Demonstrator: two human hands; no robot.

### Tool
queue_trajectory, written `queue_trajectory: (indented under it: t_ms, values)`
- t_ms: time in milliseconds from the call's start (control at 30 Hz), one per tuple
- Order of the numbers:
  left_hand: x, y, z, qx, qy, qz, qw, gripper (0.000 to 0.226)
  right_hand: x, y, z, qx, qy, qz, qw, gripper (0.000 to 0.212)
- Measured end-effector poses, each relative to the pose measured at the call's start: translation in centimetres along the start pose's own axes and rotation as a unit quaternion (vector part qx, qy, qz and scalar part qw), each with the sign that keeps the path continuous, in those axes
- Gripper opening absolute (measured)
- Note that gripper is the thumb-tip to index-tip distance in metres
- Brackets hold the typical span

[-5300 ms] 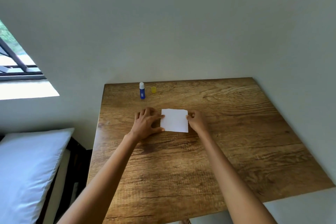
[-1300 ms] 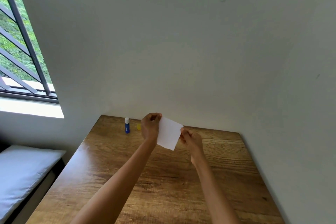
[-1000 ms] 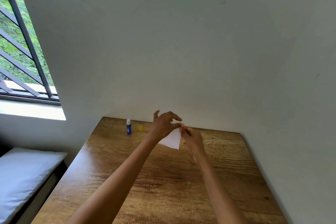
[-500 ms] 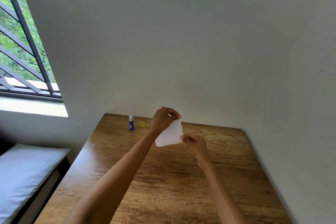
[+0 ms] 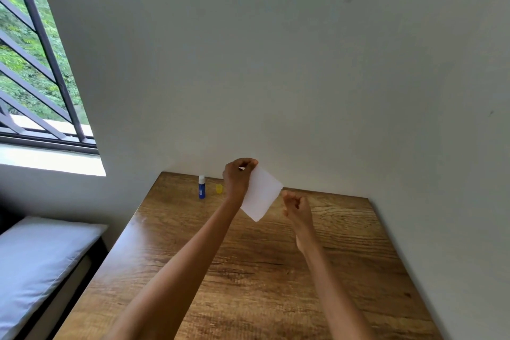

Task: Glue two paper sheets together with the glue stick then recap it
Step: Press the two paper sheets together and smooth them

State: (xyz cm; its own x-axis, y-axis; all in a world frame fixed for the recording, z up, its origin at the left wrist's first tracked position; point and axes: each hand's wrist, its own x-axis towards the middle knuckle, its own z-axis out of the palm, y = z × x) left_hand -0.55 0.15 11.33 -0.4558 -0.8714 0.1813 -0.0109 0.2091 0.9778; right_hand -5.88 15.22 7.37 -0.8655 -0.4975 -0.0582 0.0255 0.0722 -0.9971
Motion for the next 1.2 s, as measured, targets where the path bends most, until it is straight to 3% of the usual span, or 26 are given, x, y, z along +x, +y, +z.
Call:
queue_trajectory:
  t_ms: [133, 233, 333, 400, 533, 700, 800, 933, 1067, 1200]
  values:
    - [-1.9, -0.3, 1.2, -0.058, 0.042, -0.049, 0.996, 0.013, -0.5, -0.4, 2.4, 0.012, -0.047, 0.001, 0.999, 0.052]
    - [-3.0, -0.7, 1.4, -0.090, 0.060, -0.060, 0.992, 0.018, -0.3, -1.0, 3.4, 0.029, 0.000, -0.018, 0.999, 0.033]
    - [-3.5, -1.5, 1.0, -0.028, 0.008, -0.026, 0.999, 0.030, 0.2, -1.5, 3.4, 0.015, 0.015, -0.020, 1.000, 0.022]
    - [-3.8, -2.2, 0.8, 0.022, -0.017, -0.007, 1.000, 0.028, 0.5, -1.4, 3.3, 0.001, 0.035, -0.025, 0.999, 0.028]
    - [-4.3, -2.3, 0.8, 0.034, 0.010, 0.004, 0.999, 0.043, 0.4, -0.8, 3.1, 0.036, 0.089, -0.026, 0.995, 0.047]
    - [-5.0, -2.0, 1.2, 0.030, 0.025, 0.009, 0.999, 0.039, 0.8, -1.4, 3.3, -0.086, 0.102, -0.109, 0.985, 0.028]
    - [-5.4, -2.0, 1.3, 0.012, 0.047, 0.004, 0.999, 0.039, 1.2, -2.1, 2.9, -0.118, 0.131, -0.156, 0.972, 0.039]
    - [-5.7, -1.9, 1.4, 0.006, 0.057, 0.007, 0.998, 0.039, 1.3, -2.4, 2.7, -0.079, 0.171, -0.135, 0.973, 0.050]
    - [-5.8, -2.1, 1.4, 0.012, 0.025, 0.023, 0.999, 0.033, 1.6, -2.2, 2.7, -0.142, 0.130, -0.133, 0.972, 0.039]
    - [-5.5, -2.2, 1.0, 0.045, 0.013, 0.035, 0.998, 0.032, 1.5, -2.5, 2.4, -0.127, 0.128, -0.168, 0.969, 0.039]
